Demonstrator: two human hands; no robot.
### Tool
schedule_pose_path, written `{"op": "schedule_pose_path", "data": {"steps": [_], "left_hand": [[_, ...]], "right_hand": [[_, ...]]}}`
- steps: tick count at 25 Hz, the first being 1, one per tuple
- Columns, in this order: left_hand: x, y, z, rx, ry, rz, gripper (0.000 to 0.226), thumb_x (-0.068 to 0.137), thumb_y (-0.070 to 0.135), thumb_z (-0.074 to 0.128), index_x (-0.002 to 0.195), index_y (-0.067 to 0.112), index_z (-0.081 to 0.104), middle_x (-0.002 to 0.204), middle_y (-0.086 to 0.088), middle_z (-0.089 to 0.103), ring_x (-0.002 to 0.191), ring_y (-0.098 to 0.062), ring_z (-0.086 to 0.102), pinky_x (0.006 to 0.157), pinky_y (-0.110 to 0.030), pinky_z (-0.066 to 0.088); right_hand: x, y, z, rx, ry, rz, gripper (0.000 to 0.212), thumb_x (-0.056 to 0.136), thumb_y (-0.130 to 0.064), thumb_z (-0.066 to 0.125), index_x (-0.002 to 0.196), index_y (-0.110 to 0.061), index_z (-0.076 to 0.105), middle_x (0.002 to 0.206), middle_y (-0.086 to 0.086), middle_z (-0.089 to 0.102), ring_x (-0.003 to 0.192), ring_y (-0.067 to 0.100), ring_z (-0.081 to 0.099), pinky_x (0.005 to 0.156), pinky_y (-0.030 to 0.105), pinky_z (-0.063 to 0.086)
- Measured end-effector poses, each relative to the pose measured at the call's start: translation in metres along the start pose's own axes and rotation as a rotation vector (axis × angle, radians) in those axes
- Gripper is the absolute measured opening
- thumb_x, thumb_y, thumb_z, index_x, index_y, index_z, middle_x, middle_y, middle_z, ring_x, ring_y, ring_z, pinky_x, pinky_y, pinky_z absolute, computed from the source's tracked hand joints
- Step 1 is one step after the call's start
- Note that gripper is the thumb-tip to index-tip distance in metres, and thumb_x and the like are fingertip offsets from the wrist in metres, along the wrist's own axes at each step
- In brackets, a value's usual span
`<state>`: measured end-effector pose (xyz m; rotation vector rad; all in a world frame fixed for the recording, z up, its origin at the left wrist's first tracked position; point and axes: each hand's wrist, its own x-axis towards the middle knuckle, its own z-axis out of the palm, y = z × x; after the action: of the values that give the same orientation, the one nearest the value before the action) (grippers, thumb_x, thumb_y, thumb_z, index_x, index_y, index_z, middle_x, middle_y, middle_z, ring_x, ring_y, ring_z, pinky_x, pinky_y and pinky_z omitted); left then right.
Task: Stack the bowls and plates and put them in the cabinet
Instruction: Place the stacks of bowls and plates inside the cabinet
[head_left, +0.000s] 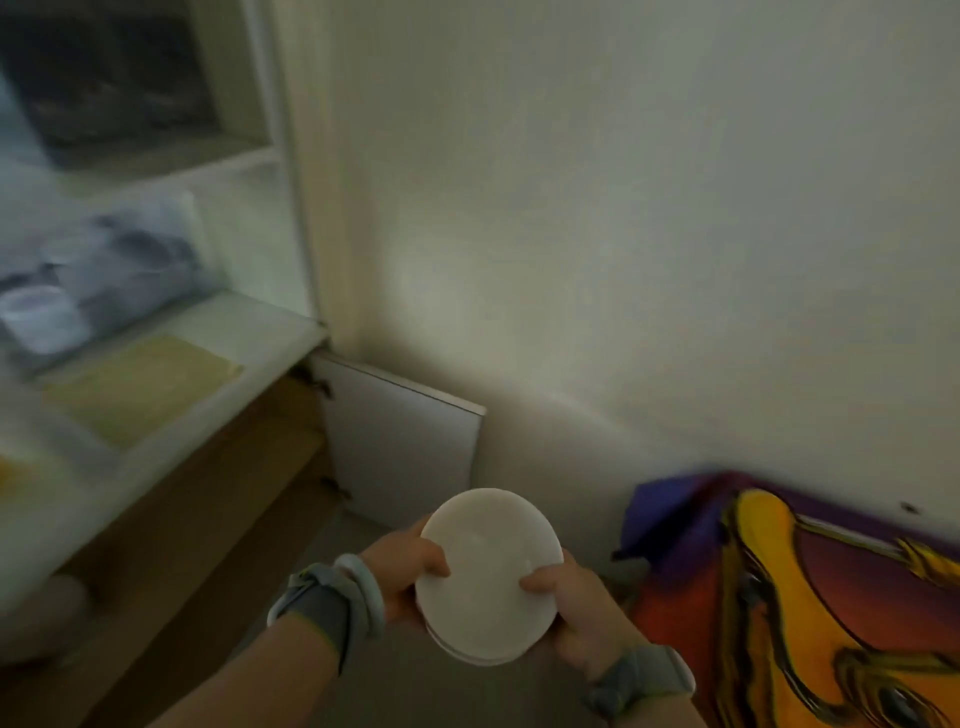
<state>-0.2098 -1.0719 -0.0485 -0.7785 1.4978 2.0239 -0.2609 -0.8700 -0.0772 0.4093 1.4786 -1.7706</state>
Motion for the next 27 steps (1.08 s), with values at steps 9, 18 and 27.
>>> {"op": "schedule_pose_path", "data": {"steps": [9,18,27], "left_hand": [[-0.033,0.006,-0.111,-0.411,0.319,0.022,0.061,0.09,-0.004,0.037,0.136,0.036,0.036,0.128,-0.02,0.047,0.102,-0.046,0.052,0.07,-0.062,0.053],[0.016,0.006,-0.133,-0.803,0.623,0.114,0.071,0.084,-0.007,0.039,0.137,0.04,0.036,0.128,-0.021,0.046,0.111,-0.05,0.048,0.086,-0.07,0.045],[0.079,-0.052,-0.221,-0.816,0.804,0.087,0.063,0.084,-0.004,0.041,0.137,0.03,0.04,0.121,-0.02,0.051,0.105,-0.047,0.052,0.082,-0.064,0.05]], "right_hand": [[0.099,-0.038,0.144,-0.343,-0.364,0.198,0.058,0.084,0.006,0.05,0.133,-0.022,0.043,0.13,0.021,0.053,0.113,0.049,0.052,0.088,0.065,0.049],[0.205,-0.073,0.212,-0.733,-0.633,0.34,0.052,0.085,0.007,0.047,0.126,-0.024,0.044,0.128,0.02,0.053,0.115,0.046,0.049,0.097,0.065,0.043],[0.289,0.0,0.264,-0.769,-0.641,0.407,0.038,0.085,0.008,0.046,0.117,-0.012,0.05,0.115,0.024,0.058,0.101,0.045,0.054,0.07,0.05,0.052]]}}
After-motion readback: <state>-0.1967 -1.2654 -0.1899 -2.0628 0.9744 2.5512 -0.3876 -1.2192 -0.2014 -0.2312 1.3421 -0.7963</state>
